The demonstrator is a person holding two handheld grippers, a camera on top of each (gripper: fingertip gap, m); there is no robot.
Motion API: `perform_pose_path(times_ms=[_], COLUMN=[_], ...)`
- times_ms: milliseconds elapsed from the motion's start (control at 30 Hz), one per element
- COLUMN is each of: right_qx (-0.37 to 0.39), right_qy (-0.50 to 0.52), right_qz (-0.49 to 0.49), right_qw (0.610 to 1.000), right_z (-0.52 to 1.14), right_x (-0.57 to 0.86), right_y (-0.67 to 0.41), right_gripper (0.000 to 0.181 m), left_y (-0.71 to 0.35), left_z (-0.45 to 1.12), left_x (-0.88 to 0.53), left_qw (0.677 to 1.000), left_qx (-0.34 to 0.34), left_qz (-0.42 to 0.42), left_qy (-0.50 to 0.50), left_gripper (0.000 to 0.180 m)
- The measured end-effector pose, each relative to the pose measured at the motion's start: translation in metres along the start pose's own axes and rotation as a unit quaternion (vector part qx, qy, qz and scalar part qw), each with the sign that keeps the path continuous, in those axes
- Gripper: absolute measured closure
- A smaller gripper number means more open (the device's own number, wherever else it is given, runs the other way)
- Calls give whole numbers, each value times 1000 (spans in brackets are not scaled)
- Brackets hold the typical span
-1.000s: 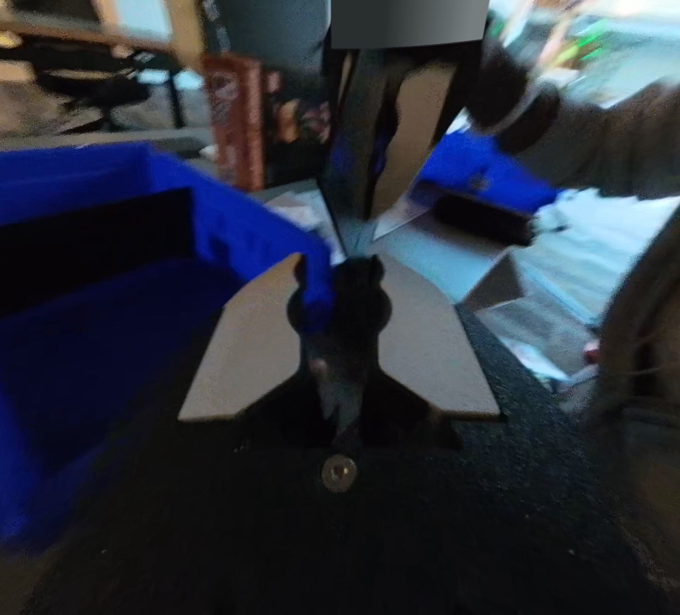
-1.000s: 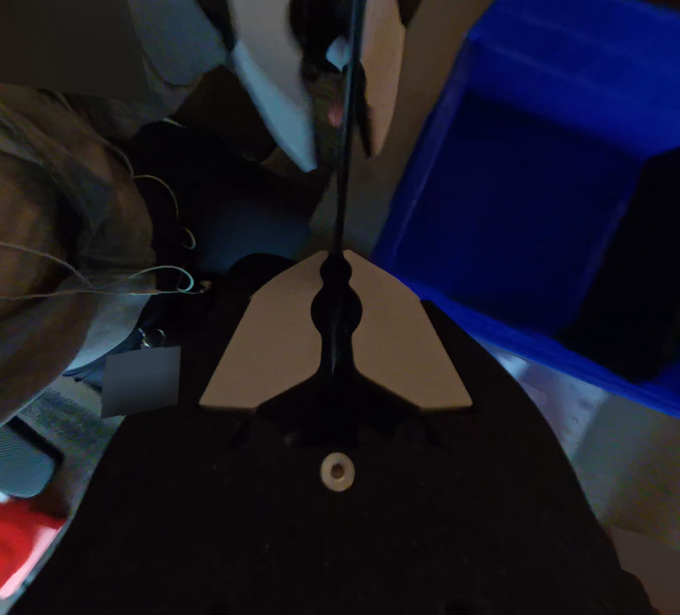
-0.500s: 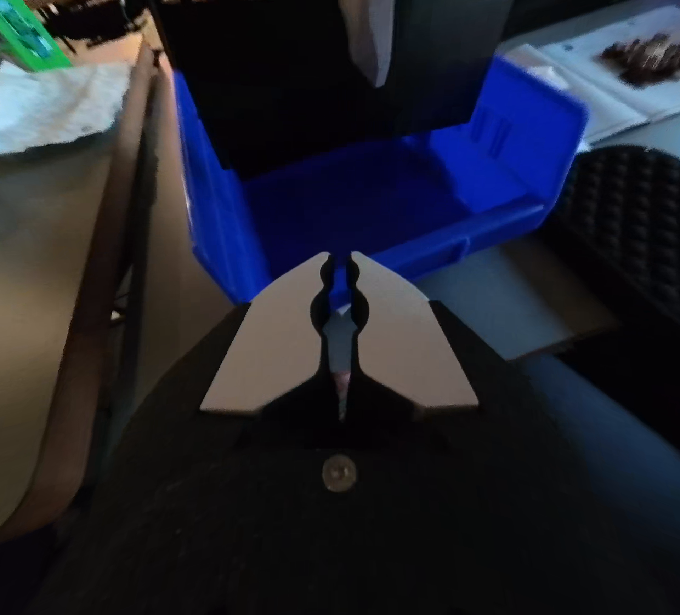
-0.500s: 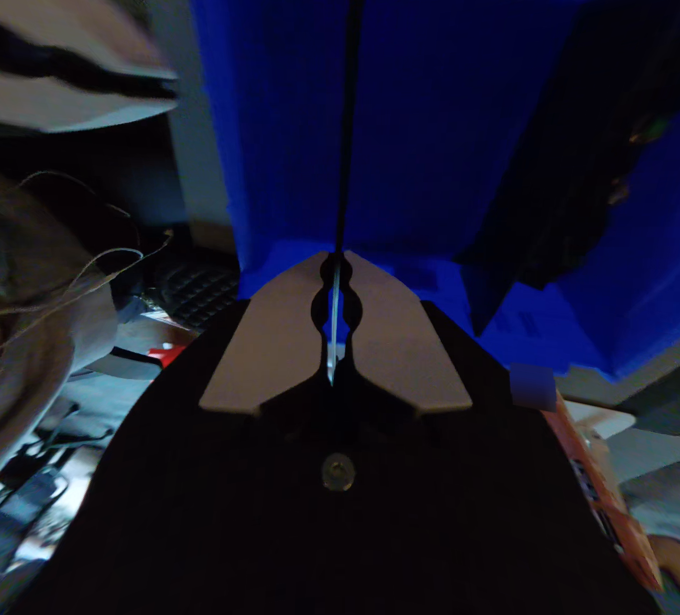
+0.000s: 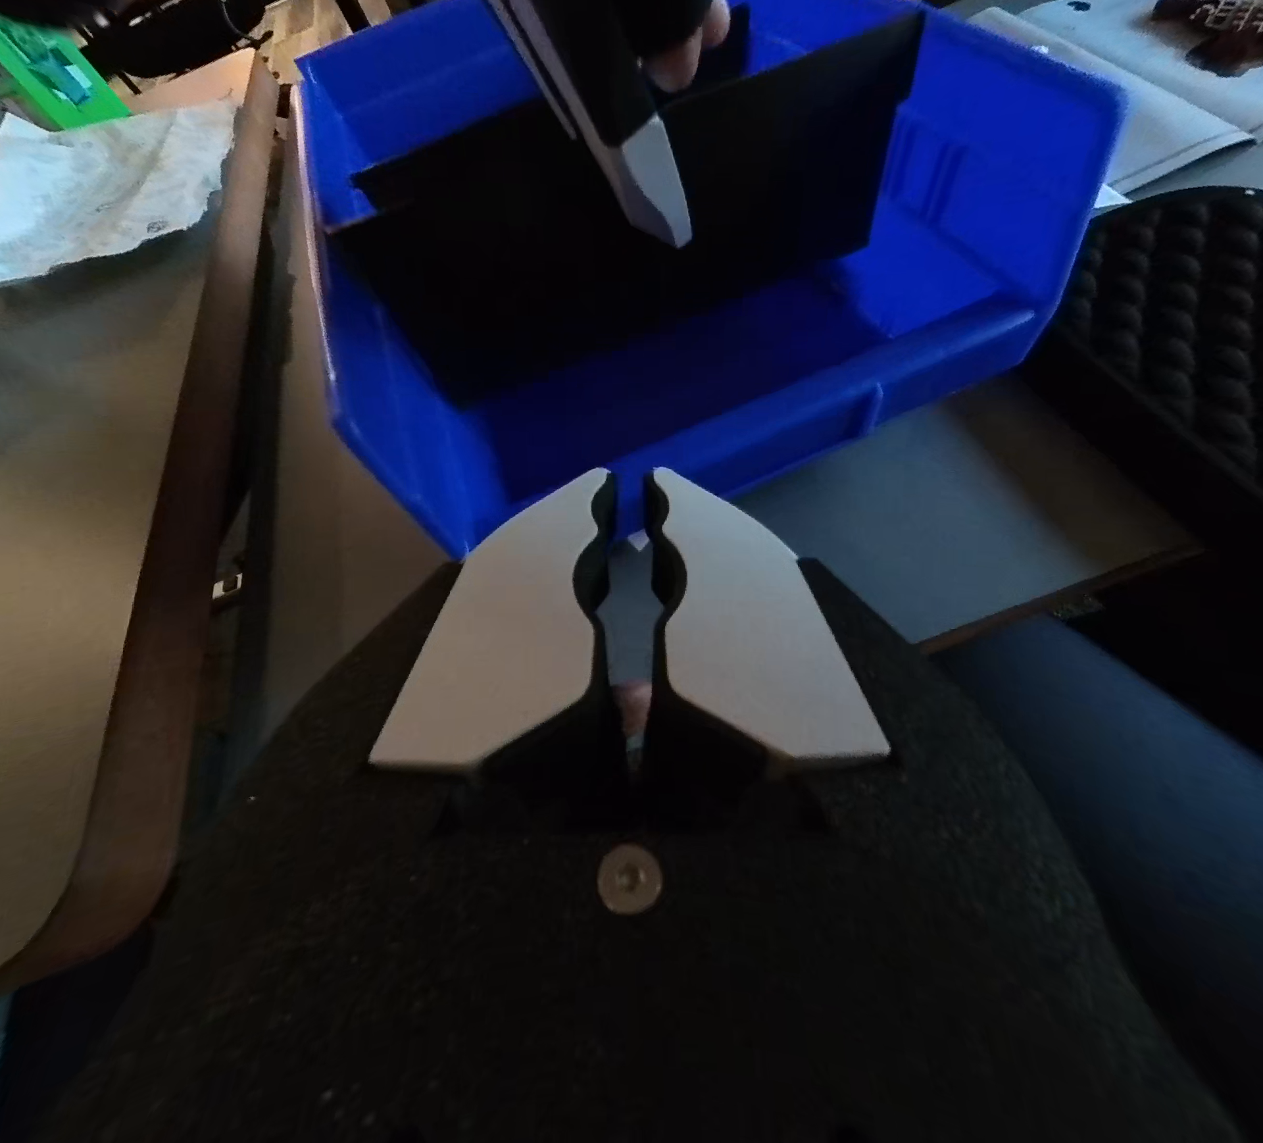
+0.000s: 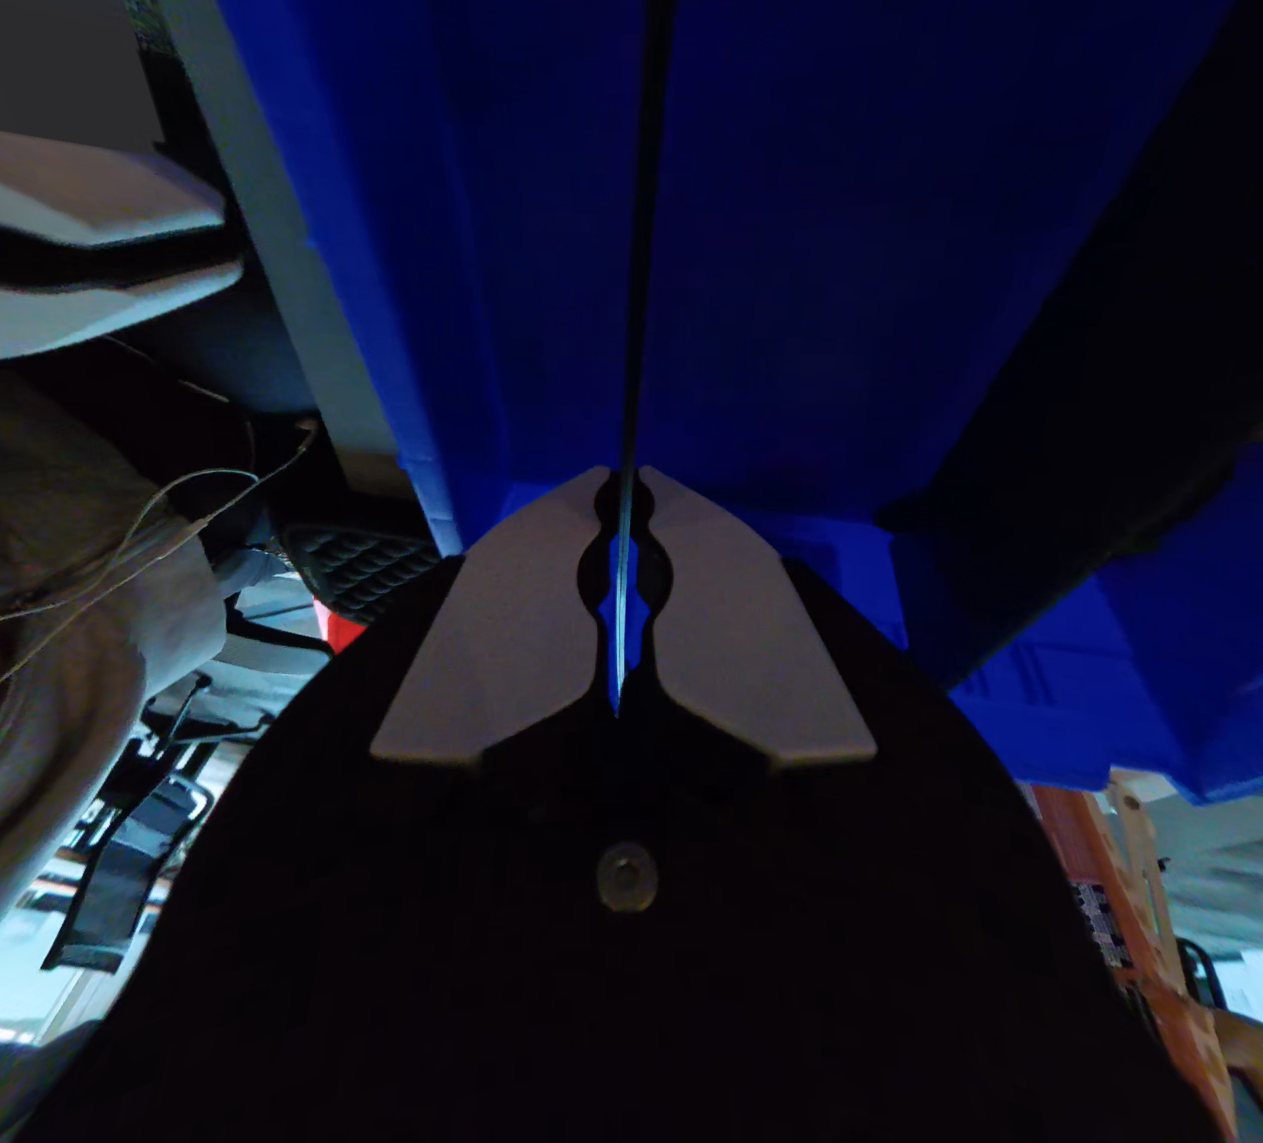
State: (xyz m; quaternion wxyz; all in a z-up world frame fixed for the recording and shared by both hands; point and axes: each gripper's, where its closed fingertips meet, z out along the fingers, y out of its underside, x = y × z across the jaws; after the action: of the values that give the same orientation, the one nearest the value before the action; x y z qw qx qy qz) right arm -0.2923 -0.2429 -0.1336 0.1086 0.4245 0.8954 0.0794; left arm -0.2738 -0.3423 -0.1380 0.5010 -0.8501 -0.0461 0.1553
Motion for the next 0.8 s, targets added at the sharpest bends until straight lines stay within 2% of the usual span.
perform_pose_path(times_ms=[33, 300, 533, 800], right_qx=[-5, -16, -36, -43], right_qy=[0, -2, 11, 11], right_qz=[-1, 5, 0, 1], right_qw=[1000, 1000, 999, 999], right_z=[4, 11, 16, 8], right_x=[-1, 5, 4, 1], right_y=[-2, -6, -5, -1], right_gripper=[180, 180, 180, 180], left_y=[0, -1, -12, 4], left_z=[0, 2, 0, 6], left_x=[0, 1, -13, -12], left_qw=[1000, 1000, 997, 997], left_qx=[-1, -3, 19, -36], left_qz=[2, 24, 28, 22], left_qy=[-1, -9, -66, -61], left_gripper=[174, 173, 167, 169])
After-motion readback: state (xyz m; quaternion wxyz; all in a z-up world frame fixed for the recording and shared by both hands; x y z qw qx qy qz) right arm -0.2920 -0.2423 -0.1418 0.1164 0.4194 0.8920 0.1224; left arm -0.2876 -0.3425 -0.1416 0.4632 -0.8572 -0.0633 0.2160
